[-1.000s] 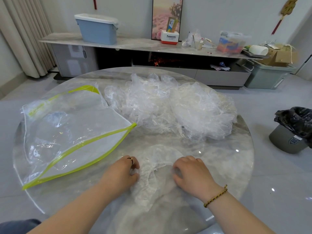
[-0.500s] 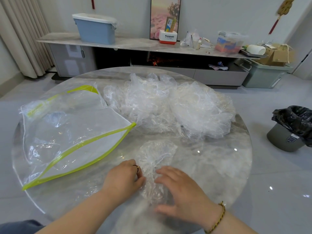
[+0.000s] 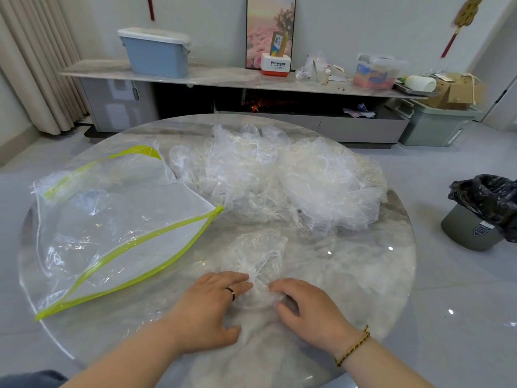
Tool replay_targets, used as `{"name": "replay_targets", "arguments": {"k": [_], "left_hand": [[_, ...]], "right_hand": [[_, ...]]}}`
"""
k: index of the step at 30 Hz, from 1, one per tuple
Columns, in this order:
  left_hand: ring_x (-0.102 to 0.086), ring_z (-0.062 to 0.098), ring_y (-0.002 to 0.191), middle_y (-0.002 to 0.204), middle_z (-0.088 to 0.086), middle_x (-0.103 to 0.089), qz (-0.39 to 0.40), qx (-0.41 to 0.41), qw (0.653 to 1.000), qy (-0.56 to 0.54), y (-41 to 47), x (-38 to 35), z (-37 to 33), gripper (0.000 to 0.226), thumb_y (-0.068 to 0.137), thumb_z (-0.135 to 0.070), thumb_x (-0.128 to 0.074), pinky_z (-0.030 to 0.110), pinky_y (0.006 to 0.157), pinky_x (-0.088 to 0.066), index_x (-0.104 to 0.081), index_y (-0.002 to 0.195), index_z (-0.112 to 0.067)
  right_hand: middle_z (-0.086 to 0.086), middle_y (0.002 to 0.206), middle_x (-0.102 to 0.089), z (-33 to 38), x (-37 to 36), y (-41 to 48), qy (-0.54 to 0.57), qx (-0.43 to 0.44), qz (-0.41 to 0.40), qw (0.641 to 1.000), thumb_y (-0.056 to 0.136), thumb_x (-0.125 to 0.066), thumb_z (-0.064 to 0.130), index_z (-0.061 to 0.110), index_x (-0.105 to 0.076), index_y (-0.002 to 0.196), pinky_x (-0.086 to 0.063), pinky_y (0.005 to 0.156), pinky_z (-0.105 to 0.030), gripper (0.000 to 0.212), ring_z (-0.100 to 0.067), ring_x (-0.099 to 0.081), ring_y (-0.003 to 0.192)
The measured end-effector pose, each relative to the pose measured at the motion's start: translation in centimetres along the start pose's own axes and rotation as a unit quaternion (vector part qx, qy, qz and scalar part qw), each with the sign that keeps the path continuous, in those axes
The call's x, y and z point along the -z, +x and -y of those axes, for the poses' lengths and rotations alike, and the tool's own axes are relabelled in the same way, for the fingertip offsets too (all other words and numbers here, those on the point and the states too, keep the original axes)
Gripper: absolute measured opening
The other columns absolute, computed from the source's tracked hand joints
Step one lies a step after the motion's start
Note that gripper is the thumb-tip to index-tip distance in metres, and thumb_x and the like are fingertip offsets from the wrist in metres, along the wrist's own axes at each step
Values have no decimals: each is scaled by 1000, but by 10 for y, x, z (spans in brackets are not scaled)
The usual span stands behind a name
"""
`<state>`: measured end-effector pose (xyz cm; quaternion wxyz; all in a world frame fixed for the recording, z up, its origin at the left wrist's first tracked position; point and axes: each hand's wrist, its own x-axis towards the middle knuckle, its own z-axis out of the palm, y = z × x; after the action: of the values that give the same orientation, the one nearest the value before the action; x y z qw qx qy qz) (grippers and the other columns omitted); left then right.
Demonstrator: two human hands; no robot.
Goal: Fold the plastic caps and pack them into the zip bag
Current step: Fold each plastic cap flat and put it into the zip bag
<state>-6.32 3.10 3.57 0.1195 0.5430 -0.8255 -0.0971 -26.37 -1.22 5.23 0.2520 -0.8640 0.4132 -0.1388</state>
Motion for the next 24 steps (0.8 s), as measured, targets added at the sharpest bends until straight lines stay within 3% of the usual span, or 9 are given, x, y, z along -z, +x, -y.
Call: {"name": "replay_targets", "arguments": {"k": [3, 8, 11, 12, 14, 16, 18, 22, 24], "left_hand": [[-58, -4, 88, 93, -16, -70, -38, 6, 999, -4, 6, -4, 0, 54, 57, -54, -38, 12, 80, -35, -73, 88, -27], [-47, 1, 88, 81, -18, -69, -121, 37, 992, -12, 16, -16, 2, 37, 60, -37, -40, 13, 72, -34, -73, 75, -28], [-47, 2, 83, 75, -21, -68, -142, 48, 989, -11, 20, -19, 5, 35, 59, -31, -38, 13, 68, -33, -72, 66, -30], [-47, 2, 81, 74, -22, -68, -147, 56, 987, -16, 20, -19, 6, 34, 59, -30, -38, 13, 67, -34, -71, 64, -31], [-50, 2, 79, 73, -20, -69, -148, 61, 985, -57, 20, -17, 9, 32, 62, -30, -39, 14, 66, -37, -71, 66, -32], [-54, 3, 82, 79, -13, -70, -130, 82, 983, -98, 20, -12, 9, 44, 65, -42, -33, 12, 67, -36, -73, 76, -28], [-57, 9, 91, 81, -12, -64, -93, 124, 980, -123, 19, -6, 6, 68, 61, -60, -22, 8, 72, -32, -73, 87, -23], [-49, 15, 77, 62, -11, -47, -64, 204, 964, -155, 18, -1, 4, 36, 84, -56, -49, 8, 68, -32, -54, 66, -25], [-40, 16, 62, 50, -8, -44, -64, 229, 960, -148, 17, 0, 3, 44, 87, -48, -55, 12, 62, -34, -42, 56, -18]], "right_hand": [[2, 122, -59, -2, 1, -1, 16, 3, -4, 1000, 95, -40, 33, 14, -58, 121, -27, 86, -3, 37, -7, -49, 112], [-15, 90, -65, -5, -3, 2, 82, -31, -27, 996, 88, -33, 57, -3, -63, 90, -42, 79, -28, 67, -23, -58, 88], [2, 73, -58, -3, 0, 1, 131, -57, -13, 990, 85, -47, 53, 16, -60, 75, -43, 74, -24, 40, -9, -53, 74], [11, 78, -55, 0, 1, 1, 130, -59, 0, 990, 75, -49, 60, 25, -59, 81, -39, 75, -15, 37, -3, -50, 78], [22, 95, -47, 5, 3, 1, 80, -53, 35, 995, 57, -47, 70, 29, -56, 110, -29, 83, -3, 67, 0, -43, 95], [30, 99, -39, 5, 3, 1, 2, -25, 48, 999, 65, -60, 59, 28, -47, 126, -19, 86, 2, 69, -2, -36, 101], [22, 109, -48, 6, 2, 3, -16, -15, 26, 999, 78, -61, 43, 24, -48, 126, -21, 82, 3, 54, -6, -42, 106], [-1, 88, -65, 3, -3, 9, 58, -103, -77, 990, 88, -58, 26, 15, -62, 93, -39, 67, -14, 13, -16, -60, 88], [-4, 76, -65, 3, -6, 13, 86, -146, -97, 981, 86, -59, 26, 5, -60, 81, -42, 65, -24, 21, -20, -60, 75]]}}
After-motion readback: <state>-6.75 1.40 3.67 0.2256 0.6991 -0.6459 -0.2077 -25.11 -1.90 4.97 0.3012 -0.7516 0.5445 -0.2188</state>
